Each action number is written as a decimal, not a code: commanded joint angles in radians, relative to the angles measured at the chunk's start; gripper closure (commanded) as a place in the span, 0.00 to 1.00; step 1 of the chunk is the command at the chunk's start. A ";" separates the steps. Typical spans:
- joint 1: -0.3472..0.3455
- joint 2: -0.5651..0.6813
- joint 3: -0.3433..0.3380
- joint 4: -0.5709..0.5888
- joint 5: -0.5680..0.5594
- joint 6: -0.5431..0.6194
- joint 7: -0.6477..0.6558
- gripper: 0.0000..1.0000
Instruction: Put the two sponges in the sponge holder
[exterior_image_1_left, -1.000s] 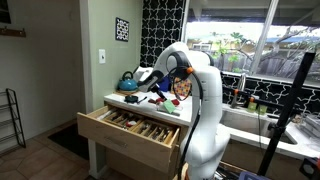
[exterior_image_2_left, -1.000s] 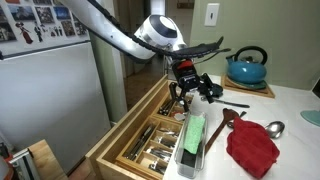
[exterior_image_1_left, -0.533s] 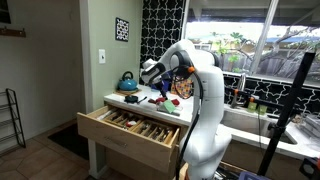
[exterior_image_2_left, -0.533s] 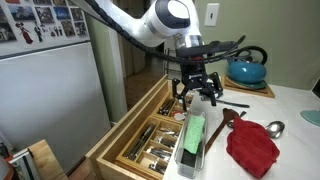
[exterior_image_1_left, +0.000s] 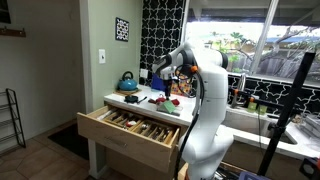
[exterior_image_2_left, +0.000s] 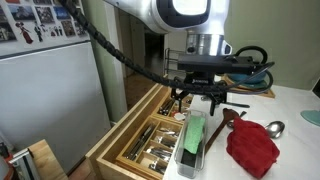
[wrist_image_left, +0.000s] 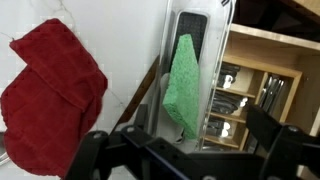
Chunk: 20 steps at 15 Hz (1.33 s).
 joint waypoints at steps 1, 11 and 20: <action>-0.033 -0.014 -0.024 -0.049 0.169 0.067 -0.073 0.00; -0.068 0.033 -0.059 -0.036 0.273 0.050 -0.160 0.28; -0.074 0.061 -0.056 -0.023 0.258 0.038 -0.150 0.87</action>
